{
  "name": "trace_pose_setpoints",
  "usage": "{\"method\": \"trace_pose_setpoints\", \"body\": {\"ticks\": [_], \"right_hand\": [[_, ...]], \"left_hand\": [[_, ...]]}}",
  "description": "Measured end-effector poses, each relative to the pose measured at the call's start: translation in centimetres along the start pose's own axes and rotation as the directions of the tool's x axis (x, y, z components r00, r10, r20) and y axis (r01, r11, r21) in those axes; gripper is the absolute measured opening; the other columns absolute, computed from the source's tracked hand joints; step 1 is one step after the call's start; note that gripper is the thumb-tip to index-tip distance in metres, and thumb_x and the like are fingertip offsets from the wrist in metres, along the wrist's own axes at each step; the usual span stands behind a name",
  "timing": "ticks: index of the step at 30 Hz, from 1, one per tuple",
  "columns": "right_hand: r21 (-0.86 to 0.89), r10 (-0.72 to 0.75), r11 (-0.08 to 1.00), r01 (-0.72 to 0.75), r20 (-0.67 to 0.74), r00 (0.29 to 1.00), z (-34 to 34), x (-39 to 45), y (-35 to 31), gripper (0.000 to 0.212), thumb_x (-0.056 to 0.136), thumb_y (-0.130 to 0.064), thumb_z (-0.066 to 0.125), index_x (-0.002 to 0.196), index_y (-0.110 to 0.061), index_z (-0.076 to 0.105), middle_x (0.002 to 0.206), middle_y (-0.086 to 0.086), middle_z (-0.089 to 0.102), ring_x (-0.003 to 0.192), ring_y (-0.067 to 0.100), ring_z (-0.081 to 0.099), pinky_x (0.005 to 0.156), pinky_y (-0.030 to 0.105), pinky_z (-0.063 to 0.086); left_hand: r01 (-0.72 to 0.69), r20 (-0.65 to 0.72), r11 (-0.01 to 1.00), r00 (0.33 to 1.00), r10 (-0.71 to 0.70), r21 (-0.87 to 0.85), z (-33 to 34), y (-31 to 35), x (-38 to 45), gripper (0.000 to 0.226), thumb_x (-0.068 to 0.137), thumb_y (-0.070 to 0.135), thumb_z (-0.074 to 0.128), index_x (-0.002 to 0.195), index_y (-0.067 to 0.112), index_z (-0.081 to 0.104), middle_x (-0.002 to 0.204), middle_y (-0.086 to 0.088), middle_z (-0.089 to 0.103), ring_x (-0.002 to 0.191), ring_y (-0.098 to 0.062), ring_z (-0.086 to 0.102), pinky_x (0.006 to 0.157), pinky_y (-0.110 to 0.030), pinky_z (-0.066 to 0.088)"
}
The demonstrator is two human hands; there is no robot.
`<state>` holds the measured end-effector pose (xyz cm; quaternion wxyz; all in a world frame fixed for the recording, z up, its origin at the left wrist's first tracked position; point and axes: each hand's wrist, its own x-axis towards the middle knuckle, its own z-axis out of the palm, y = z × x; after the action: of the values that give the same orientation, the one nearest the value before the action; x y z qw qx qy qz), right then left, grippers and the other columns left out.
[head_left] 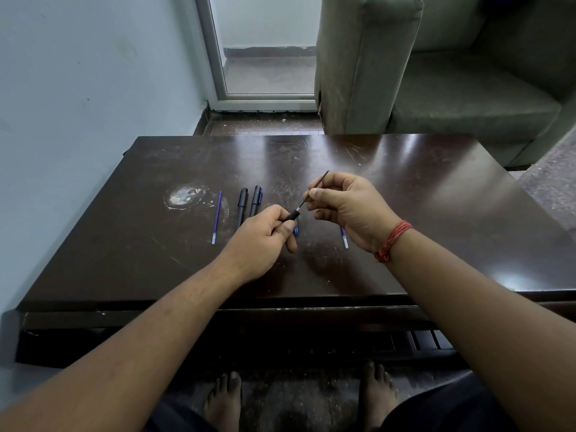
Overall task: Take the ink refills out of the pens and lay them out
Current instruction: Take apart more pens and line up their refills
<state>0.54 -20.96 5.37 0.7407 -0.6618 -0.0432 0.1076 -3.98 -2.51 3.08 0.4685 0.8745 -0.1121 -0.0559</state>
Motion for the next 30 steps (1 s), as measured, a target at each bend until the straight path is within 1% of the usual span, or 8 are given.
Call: {"method": "trace_pose_setpoints", "body": {"ticks": [8, 11, 13, 15, 17, 19, 24, 30], "right_hand": [[-0.223, -0.007, 0.975, 0.024, 0.079, 0.997, 0.9, 0.0, 0.9, 0.006, 0.090, -0.003, 0.066, 0.095, -0.006, 0.068, 0.089, 0.009, 0.066, 0.079, 0.016, 0.060, 0.059, 0.025, 0.046], [-0.321, -0.038, 0.946, 0.039, 0.011, 0.999, 0.3, 0.6, 0.9, 0.009, 0.093, -0.012, 0.064, 0.102, -0.011, 0.068, 0.092, 0.007, 0.069, 0.079, 0.011, 0.064, 0.059, 0.023, 0.050], [-0.552, -0.112, 0.831, 0.070, -0.043, 0.993, -0.3, 1.1, 1.2, 0.011, 0.095, -0.016, 0.062, 0.104, -0.014, 0.069, 0.089, -0.001, 0.070, 0.078, 0.008, 0.064, 0.062, 0.021, 0.049], [-0.794, -0.163, 0.600, 0.103, 0.005, 0.987, -0.4, 1.5, 1.9, 0.013, 0.094, -0.018, 0.061, 0.105, -0.017, 0.069, 0.090, -0.004, 0.067, 0.082, 0.010, 0.061, 0.070, 0.023, 0.050], [-0.923, -0.125, 0.353, 0.153, 0.115, 0.985, 0.0, 1.7, 2.8, 0.022, 0.093, -0.022, 0.059, 0.114, -0.020, 0.066, 0.103, 0.000, 0.064, 0.094, 0.018, 0.060, 0.083, 0.032, 0.051], [-0.962, -0.063, 0.180, 0.204, 0.196, 0.979, 0.6, 1.9, 3.7, 0.034, 0.093, -0.029, 0.058, 0.126, -0.025, 0.059, 0.115, 0.004, 0.058, 0.105, 0.025, 0.057, 0.089, 0.037, 0.050], [-0.963, -0.112, 0.039, 0.267, 0.261, 0.959, 1.2, 2.0, 4.2, 0.028, 0.095, -0.030, 0.056, 0.120, -0.018, 0.062, 0.110, 0.007, 0.055, 0.105, 0.029, 0.055, 0.085, 0.040, 0.052], [-0.963, -0.089, 0.028, 0.267, 0.264, 0.961, 1.1, 1.8, 3.8, 0.022, 0.096, -0.028, 0.056, 0.111, -0.015, 0.065, 0.107, 0.007, 0.057, 0.100, 0.028, 0.058, 0.082, 0.037, 0.052]], "left_hand": [[-0.008, -0.032, 1.000, 0.999, 0.008, -0.005, -0.1, -0.3, 0.3, 0.015, 0.105, 0.022, 0.045, 0.094, 0.022, 0.056, 0.079, 0.005, 0.074, 0.050, -0.007, 0.045, 0.055, -0.027, 0.039], [0.009, -0.075, 0.995, 0.997, -0.016, -0.096, -0.3, -0.6, 0.5, 0.016, 0.105, 0.023, 0.045, 0.097, 0.017, 0.057, 0.078, 0.002, 0.074, 0.051, -0.013, 0.046, 0.052, -0.029, 0.038], [0.021, -0.120, 0.990, 0.992, -0.038, -0.137, -0.6, -0.8, 0.7, 0.016, 0.105, 0.023, 0.045, 0.099, 0.014, 0.058, 0.075, 0.003, 0.073, 0.052, -0.019, 0.044, 0.049, -0.030, 0.037], [0.034, -0.155, 0.988, 0.986, -0.057, -0.147, -0.9, -1.2, 0.9, 0.016, 0.105, 0.022, 0.046, 0.099, 0.013, 0.058, 0.072, 0.002, 0.072, 0.051, -0.018, 0.043, 0.050, -0.029, 0.036], [0.043, -0.169, 0.986, 0.983, -0.071, -0.164, -1.1, -1.5, 1.0, 0.016, 0.105, 0.022, 0.046, 0.098, 0.013, 0.057, 0.072, 0.000, 0.071, 0.050, -0.015, 0.042, 0.051, -0.028, 0.035], [0.047, -0.174, 0.984, 0.982, -0.077, -0.170, -1.2, -1.7, 1.0, 0.016, 0.105, 0.022, 0.046, 0.098, 0.013, 0.057, 0.072, -0.001, 0.071, 0.050, -0.015, 0.042, 0.050, -0.029, 0.035], [0.045, -0.181, 0.985, 0.981, -0.075, -0.164, -1.3, -1.6, 1.0, 0.016, 0.105, 0.022, 0.046, 0.096, 0.012, 0.056, 0.072, -0.002, 0.071, 0.048, -0.013, 0.041, 0.050, -0.029, 0.035], [0.049, -0.183, 0.987, 0.980, -0.076, -0.151, -1.4, -1.5, 0.9, 0.017, 0.105, 0.021, 0.046, 0.097, 0.011, 0.057, 0.073, -0.002, 0.071, 0.049, -0.014, 0.042, 0.049, -0.028, 0.035]]}}
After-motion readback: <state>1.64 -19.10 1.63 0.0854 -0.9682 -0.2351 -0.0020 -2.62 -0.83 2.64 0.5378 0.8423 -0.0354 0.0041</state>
